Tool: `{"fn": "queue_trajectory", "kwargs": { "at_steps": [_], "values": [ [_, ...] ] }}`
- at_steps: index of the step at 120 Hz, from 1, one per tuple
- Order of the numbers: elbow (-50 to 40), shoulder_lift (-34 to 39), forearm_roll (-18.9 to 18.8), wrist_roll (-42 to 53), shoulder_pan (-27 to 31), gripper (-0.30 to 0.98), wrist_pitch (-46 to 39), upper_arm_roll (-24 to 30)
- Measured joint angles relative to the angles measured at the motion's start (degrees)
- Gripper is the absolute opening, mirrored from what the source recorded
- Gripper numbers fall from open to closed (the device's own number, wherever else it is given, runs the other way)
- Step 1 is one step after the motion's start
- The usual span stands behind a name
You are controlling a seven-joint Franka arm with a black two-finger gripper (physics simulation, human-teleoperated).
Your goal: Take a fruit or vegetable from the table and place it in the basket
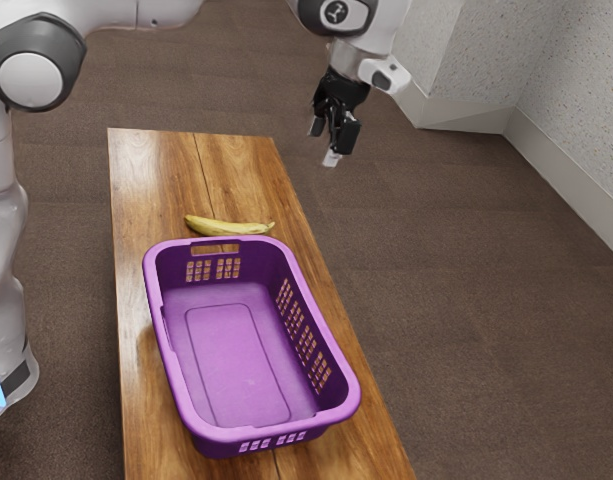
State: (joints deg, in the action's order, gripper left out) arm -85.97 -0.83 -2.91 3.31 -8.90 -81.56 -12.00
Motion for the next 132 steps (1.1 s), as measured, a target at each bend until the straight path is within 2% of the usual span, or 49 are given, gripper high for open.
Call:
{"fn": "queue_trajectory", "kwargs": {
  "at_steps": [23, 54, 67, 73, 78, 88, 93, 112, 132],
  "values": [
    [-0.01, -0.07, 0.08, 0.81, 3.52, 0.69, -5.62, -0.11],
    [0.09, -0.16, 1.95, 1.24, 7.25, 0.69, -8.04, -1.67],
    [3.23, -0.73, -0.01, -0.33, 21.71, 0.69, -7.93, 12.12],
    [3.56, -2.26, -0.91, -1.32, 24.93, 0.69, -7.94, 16.97],
    [3.67, -3.57, -1.60, -2.13, 22.79, 0.69, -7.95, 19.39],
    [3.54, -6.76, -2.58, -3.65, 9.05, 0.68, -8.33, 21.41],
    [3.05, -8.81, -2.89, -4.11, 4.96, 0.68, -9.47, 21.62],
    [1.45, -13.55, -3.43, -5.06, 5.47, 0.68, -14.38, 20.62],
    [-4.75, -11.86, -1.94, -4.37, 5.90, 0.69, -19.42, 15.45]
  ]
}}
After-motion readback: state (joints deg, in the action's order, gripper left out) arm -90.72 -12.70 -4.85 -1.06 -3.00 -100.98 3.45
